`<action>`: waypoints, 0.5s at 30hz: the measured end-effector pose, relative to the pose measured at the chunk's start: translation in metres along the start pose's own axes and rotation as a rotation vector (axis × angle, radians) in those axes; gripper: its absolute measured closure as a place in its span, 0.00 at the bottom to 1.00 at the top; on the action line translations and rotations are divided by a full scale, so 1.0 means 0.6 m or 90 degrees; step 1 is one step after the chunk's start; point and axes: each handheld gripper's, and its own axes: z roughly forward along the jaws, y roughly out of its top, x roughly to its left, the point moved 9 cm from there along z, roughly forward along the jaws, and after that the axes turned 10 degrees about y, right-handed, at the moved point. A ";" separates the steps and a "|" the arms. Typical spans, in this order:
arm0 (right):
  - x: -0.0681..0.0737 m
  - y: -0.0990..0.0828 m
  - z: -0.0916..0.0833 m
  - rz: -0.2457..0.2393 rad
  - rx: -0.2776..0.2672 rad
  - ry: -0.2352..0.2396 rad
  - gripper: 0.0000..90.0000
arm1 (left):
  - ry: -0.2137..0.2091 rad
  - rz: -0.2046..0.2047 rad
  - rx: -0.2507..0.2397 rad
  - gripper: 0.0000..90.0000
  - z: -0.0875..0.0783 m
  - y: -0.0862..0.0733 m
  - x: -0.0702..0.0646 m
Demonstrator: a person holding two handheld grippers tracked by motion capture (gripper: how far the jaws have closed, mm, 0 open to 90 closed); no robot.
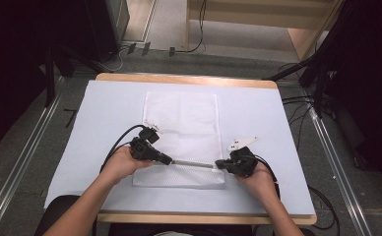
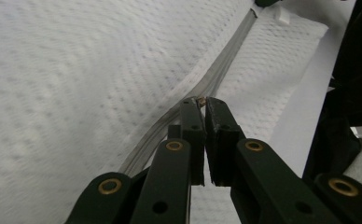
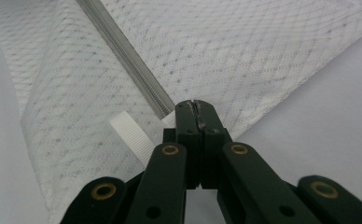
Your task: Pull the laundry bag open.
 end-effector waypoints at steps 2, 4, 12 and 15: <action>0.000 0.000 0.000 0.000 0.000 0.000 1.00 | 0.001 -0.007 -0.004 0.98 -0.005 -0.002 0.003; 0.000 0.000 0.000 0.001 -0.001 0.000 1.00 | 0.005 -0.010 -0.002 0.98 -0.009 -0.007 0.008; -0.001 0.000 0.000 0.001 -0.001 0.000 1.00 | 0.010 -0.042 0.006 0.98 -0.025 -0.024 0.034; 0.000 0.000 0.000 0.001 -0.001 0.001 1.00 | 0.017 -0.044 0.007 0.98 -0.029 -0.028 0.038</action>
